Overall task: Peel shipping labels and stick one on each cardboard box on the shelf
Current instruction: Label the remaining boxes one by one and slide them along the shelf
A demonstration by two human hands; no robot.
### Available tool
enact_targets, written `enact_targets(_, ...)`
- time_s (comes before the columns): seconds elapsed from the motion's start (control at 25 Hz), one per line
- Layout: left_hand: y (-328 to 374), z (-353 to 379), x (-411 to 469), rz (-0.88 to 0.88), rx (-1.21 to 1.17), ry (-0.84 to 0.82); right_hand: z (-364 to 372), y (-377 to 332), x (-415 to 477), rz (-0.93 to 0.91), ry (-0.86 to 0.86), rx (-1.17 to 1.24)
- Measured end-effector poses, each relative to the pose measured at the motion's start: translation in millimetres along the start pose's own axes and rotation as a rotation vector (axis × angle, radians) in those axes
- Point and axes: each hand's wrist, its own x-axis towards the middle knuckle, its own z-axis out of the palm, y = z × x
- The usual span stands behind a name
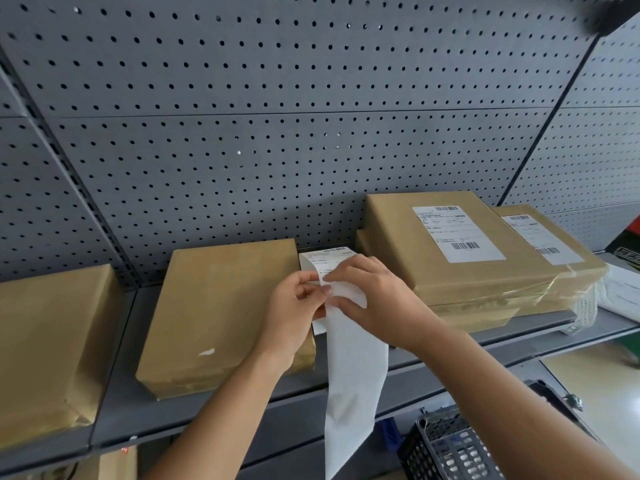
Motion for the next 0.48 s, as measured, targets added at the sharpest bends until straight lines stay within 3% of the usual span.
enact_targets(0.12,0.8,0.0,1.5,-0.031,-0.062,-0.009,-0.4,5.5,-2.6,0.009,-0.044,0.034)
enact_targets(0.24,-0.6,-0.5,-1.2,-0.042,-0.135,-0.063,0.4,8.8,-0.6,0.023,0.018,0.040)
enact_targets(0.48,-0.7,-2.1,-6.9,0.091,0.029,-0.055,-1.1,9.1,1.9,-0.008,0.063,-0.014)
